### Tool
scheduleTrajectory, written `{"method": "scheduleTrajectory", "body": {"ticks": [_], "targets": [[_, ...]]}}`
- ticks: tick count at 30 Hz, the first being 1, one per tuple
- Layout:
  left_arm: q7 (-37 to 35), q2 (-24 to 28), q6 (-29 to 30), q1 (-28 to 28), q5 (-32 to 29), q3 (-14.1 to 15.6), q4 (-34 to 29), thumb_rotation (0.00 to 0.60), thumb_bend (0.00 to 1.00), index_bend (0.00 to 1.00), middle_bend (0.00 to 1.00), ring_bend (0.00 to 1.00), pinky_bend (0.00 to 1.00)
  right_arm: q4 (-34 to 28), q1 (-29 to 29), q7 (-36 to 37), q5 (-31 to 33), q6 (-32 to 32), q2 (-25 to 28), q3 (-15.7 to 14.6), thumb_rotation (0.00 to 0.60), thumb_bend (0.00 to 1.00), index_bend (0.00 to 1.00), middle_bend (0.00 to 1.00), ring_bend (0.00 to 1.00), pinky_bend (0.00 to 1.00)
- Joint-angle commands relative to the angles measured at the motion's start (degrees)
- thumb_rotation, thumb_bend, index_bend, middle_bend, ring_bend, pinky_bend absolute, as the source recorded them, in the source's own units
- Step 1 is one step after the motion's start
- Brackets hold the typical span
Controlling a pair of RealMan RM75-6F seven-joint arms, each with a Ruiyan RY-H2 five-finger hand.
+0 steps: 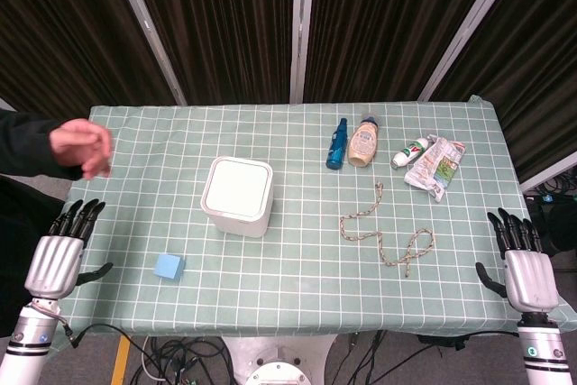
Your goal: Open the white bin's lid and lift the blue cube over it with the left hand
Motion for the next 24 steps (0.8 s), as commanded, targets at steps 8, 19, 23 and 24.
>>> {"method": "scheduleTrajectory", "body": {"ticks": [8, 19, 23, 24], "targets": [[0.07, 0.31, -0.20, -0.11, -0.09, -0.09, -0.34, 0.600, 0.03, 0.06, 0.07, 0.01, 0.18, -0.13, -0.10, 0.23, 0.20, 0.10, 0.05, 0.08, 0.600, 0.23, 0.00, 0.00, 0.00, 0.00], [0.63, 2.13, -2.94, -5.30, 7.07, -0.98, -4.21, 0.600, 0.03, 0.06, 0.07, 0.01, 0.17, 0.36, 0.01, -0.15, 0.47, -0.36, -0.16, -0.01, 0.600, 0.23, 0.00, 0.00, 0.00, 0.00], [2.13, 1.51, -5.89, -9.33, 9.62, -2.56, -6.06, 0.600, 0.04, 0.06, 0.08, 0.01, 0.16, 0.44, -0.01, -0.20, 0.75, -0.40, -0.16, 0.09, 0.600, 0.23, 0.00, 0.00, 0.00, 0.00], [2.69, 1.17, -7.11, -10.60, 9.96, -3.05, -6.43, 0.600, 0.04, 0.06, 0.08, 0.01, 0.16, 0.56, 0.01, -0.20, 0.83, -0.50, -0.28, 0.07, 0.600, 0.23, 0.00, 0.00, 0.00, 0.00]]}}
